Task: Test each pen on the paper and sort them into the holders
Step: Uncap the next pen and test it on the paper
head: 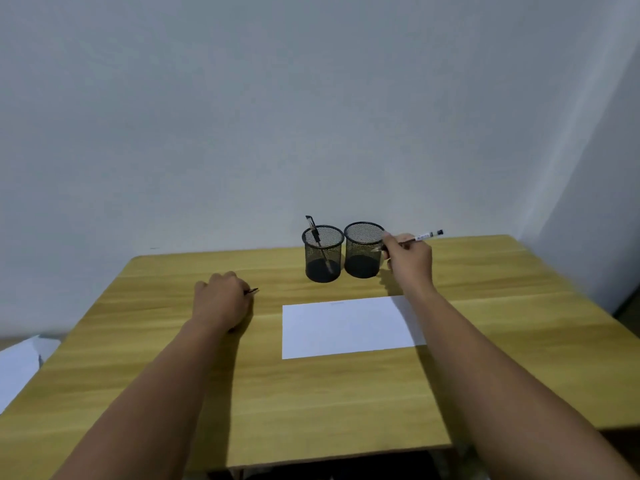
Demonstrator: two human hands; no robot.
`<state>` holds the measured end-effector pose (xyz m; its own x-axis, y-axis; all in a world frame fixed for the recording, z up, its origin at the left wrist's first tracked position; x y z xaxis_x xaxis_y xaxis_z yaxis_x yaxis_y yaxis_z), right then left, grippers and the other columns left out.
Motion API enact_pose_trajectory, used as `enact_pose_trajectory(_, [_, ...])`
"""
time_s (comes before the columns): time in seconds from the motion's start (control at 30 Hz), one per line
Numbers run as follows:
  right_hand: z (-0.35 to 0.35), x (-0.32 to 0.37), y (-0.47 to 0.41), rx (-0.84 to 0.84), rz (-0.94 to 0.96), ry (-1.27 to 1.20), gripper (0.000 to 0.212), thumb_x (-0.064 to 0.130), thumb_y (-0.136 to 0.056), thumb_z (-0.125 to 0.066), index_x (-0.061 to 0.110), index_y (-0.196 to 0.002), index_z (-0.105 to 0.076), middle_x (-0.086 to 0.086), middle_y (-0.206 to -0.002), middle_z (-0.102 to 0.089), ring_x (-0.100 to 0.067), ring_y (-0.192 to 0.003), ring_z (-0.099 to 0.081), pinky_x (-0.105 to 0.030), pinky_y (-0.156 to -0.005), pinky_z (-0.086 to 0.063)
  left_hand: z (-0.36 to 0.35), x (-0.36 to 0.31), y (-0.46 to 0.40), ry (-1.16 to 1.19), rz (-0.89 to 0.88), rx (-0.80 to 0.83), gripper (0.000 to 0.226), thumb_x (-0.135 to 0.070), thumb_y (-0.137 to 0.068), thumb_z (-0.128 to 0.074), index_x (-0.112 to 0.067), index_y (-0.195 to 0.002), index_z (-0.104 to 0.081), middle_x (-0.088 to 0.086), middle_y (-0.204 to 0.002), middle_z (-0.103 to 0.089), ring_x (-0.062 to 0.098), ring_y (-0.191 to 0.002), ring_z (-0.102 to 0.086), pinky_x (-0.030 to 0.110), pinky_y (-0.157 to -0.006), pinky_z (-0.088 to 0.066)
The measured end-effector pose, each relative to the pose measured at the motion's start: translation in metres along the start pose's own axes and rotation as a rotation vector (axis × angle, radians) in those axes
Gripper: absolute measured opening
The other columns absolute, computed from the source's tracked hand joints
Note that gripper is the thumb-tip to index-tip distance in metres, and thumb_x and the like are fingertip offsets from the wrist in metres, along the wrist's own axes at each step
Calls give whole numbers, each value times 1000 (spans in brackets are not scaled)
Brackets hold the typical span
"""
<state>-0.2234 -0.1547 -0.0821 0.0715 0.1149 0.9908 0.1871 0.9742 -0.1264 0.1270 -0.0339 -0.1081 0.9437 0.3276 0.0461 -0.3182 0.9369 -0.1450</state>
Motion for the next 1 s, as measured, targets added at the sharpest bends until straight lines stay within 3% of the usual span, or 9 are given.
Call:
enact_pose_trajectory(0.1, [-12,-13,16,58,-24,-59,25,18,-104,-69,8,-81,-68,-7,-62,-65,-6,-42,-50,-22,-48,-44,-2,-1,2,12,-12,-66,32,-43,-99,-50,-31,-121,-70,2,-119,-62,29,-114,-54,45,-91,-41])
enact_pose_trajectory(0.2, [-22,-22,31,132,-108,-184,17,12,-104,-68,8,-88,-70,-13,-69,-69,-10,-40,-51,-33,-57,-52,5,-8,10,104,-68,-223,35,-44,-94,-57,-28,-122,-70,4,-115,-66,33,-110,-56,48,-88,-43])
enact_pose_trajectory(0.3, [-27,-19,45,214,-87,-152,18,9,-105,-67,-2,-91,-68,-11,-68,-66,-8,-41,-52,-28,-52,-48,13,-25,25,234,-190,-316,37,-43,-91,-54,-25,-118,-73,-1,-108,-69,29,-104,-58,45,-84,-44])
enact_pose_trajectory(0.4, [-30,-19,58,287,-10,-116,34,16,-103,-73,-10,-84,-62,-12,-62,-57,-12,-49,-55,-29,-55,-50,16,-49,43,413,-336,-265,37,-40,-94,-56,-22,-123,-72,-2,-116,-70,24,-112,-58,40,-87,-48])
enact_pose_trajectory(0.5, [-32,-25,65,346,-8,-93,35,25,-104,-72,0,-82,-62,-18,-68,-60,-19,-55,-55,-25,-50,-48,10,-67,59,448,-439,-169,50,-50,-95,-52,-21,-133,-66,-3,-134,-65,20,-127,-54,38,-97,-50])
enact_pose_trajectory(0.63, [-32,-37,66,419,-56,-118,37,25,-105,-71,0,-79,-60,-19,-73,-59,-22,-61,-55,-29,-54,-46,-10,-71,64,352,-459,-18,66,-59,-96,-51,-23,-151,-47,-6,-158,-43,16,-150,-31,35,-116,-33])
enact_pose_trajectory(0.77, [-30,-53,63,424,-83,-21,40,29,-104,-72,18,-67,-62,-10,-67,-62,-23,-67,-59,-38,-65,-47,-23,-65,65,321,-442,40,78,-71,-91,-31,-27,-155,-40,-4,-164,-32,18,-154,-21,36,-122,-25])
enact_pose_trajectory(0.87, [-29,-55,62,400,-88,-35,37,30,-101,-75,11,-72,-63,-13,-67,-64,-22,-66,-61,-38,-68,-48,-26,-63,66,343,-433,12,79,-72,-90,-27,-29,-155,-40,-4,-164,-32,17,-155,-21,39,-123,-24])
enact_pose_trajectory(1.0, [-29,-49,56,346,-90,-53,48,34,-101,-75,-6,-83,-56,-18,-70,-62,-25,-66,-59,-32,-61,-49,-27,-61,66,382,-421,-26,74,-70,-91,-33,-30,-152,-44,-6,-163,-35,16,-154,-23,42,-122,-25])
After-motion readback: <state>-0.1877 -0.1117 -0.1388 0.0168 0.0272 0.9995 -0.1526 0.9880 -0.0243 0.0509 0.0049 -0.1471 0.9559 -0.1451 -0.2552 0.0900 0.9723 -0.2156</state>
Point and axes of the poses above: each hand's wrist, its own y-axis away from the middle knuckle, its own z-axis out of the back of the hand, x = y × z, the point moved 7 cm from there along -y, towards the middle knuckle
